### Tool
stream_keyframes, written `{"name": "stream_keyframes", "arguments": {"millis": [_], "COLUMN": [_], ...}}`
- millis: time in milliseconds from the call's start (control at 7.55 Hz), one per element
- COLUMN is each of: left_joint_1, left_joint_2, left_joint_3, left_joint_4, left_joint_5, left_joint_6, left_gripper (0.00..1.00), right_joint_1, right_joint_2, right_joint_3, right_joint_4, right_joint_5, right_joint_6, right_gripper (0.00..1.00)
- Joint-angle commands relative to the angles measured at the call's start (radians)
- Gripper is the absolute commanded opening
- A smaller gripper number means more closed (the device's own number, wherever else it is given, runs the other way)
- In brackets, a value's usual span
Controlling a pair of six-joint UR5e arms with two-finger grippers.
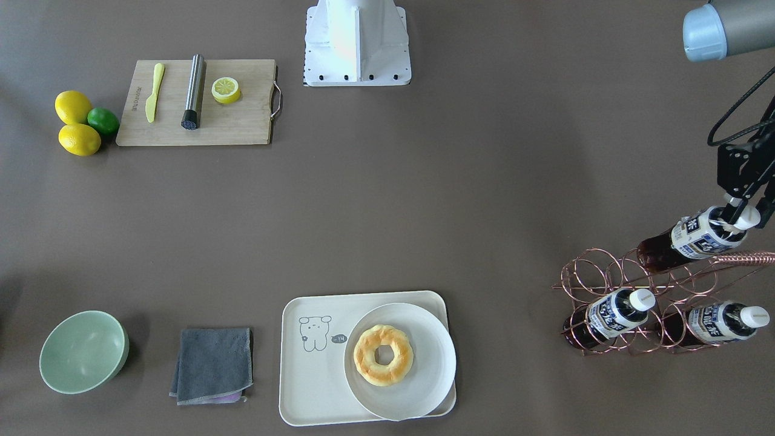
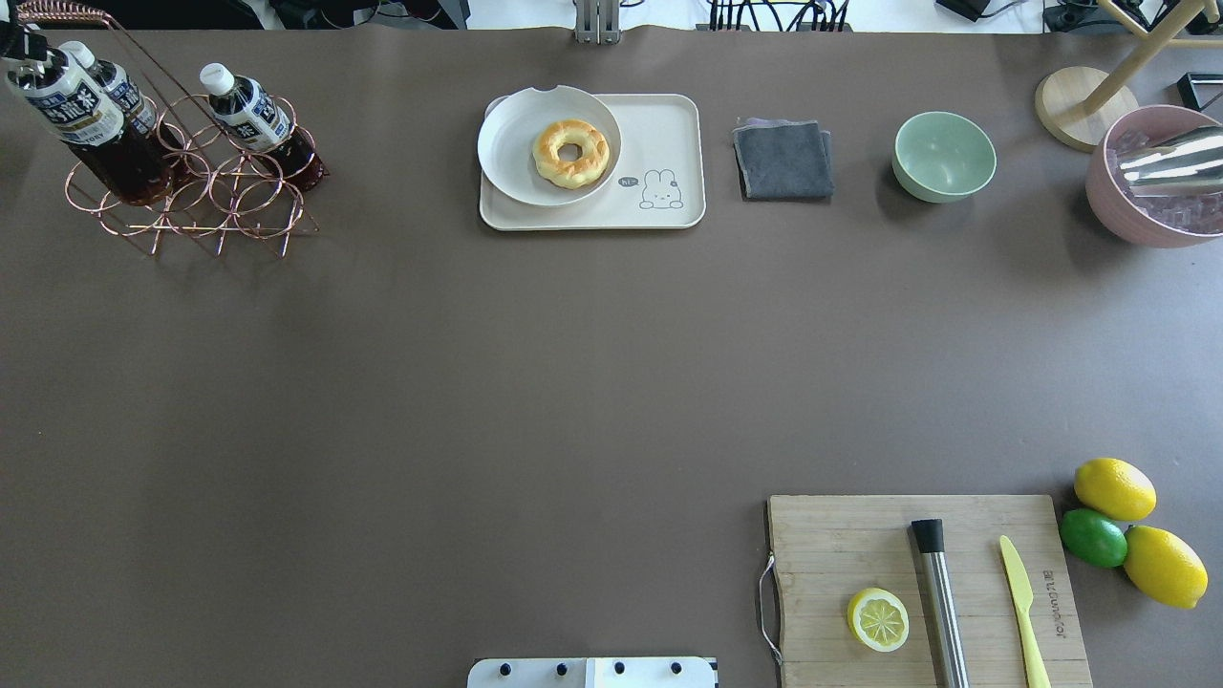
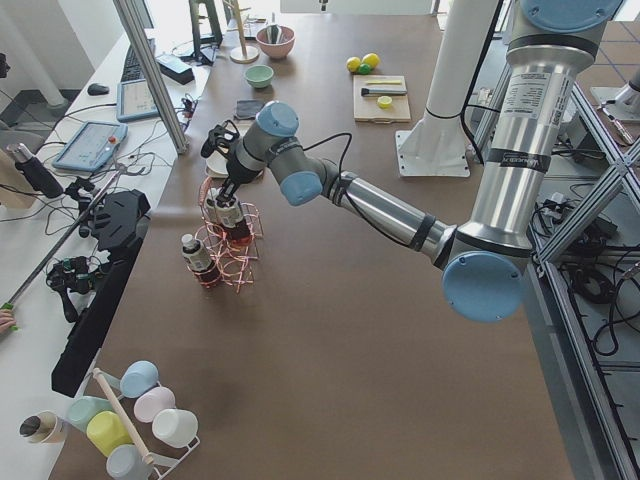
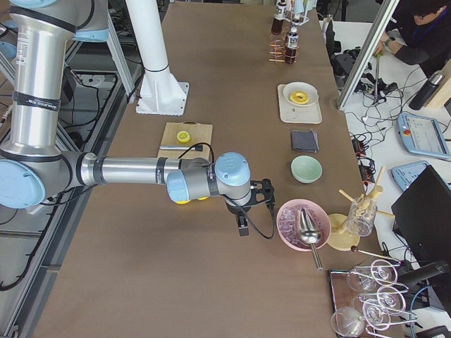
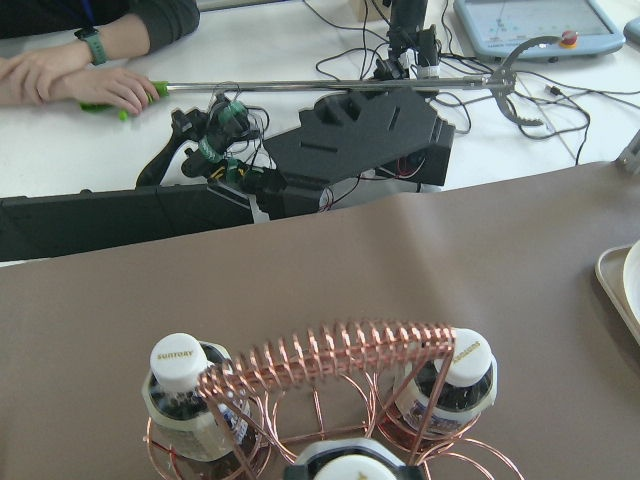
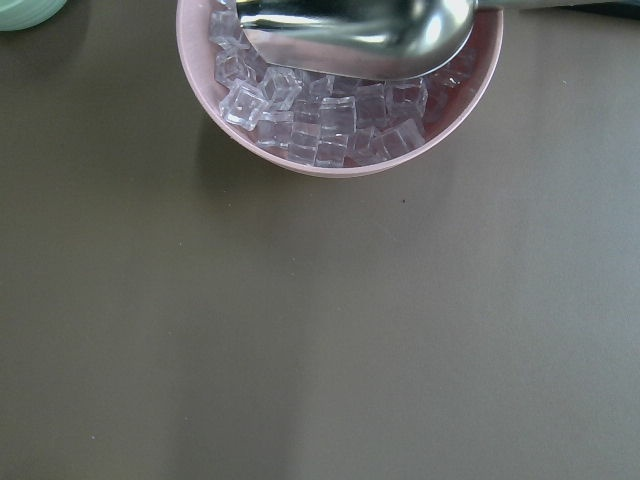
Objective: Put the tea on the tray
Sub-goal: 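Lift the tea bottle up out of the rack with the left gripper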
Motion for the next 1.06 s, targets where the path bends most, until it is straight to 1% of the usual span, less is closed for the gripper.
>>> {"name": "stream_keyframes", "arguments": {"millis": [0,265,397,530,662,927], "left_joint_1": [-0.065,-0.037,0.040,0.097,0.172,0.409], "left_joint_2": [-0.004,-0.007,-0.015,-0.056,-0.106,-0.212], "left_joint_3": [-0.095,-0.119,-0.150,-0.155,-0.155,-0.145], "left_joint_4": [0.095,0.092,0.092,0.092,0.092,0.095], "left_joint_5": [-0.055,-0.058,-0.044,-0.041,-0.014,0.197], "left_joint_6": [0.045,0.033,0.027,-0.011,-0.027,-0.029], "left_gripper": [0.00,0.00,0.00,0.00,0.00,0.00], "right_joint_1": [0.000,0.000,0.000,0.000,0.000,0.001], "right_joint_2": [0.001,0.001,0.001,0.001,0.001,0.000], "right_joint_3": [0.000,0.002,0.002,0.002,0.000,0.002], "right_joint_4": [0.000,0.002,0.002,0.002,0.002,0.002], "right_joint_5": [0.000,0.002,0.002,0.002,0.000,0.000], "right_joint_6": [-0.001,-0.003,-0.003,-0.003,-0.003,-0.003], "right_gripper": [1.00,1.00,1.00,1.00,1.00,1.00]}}
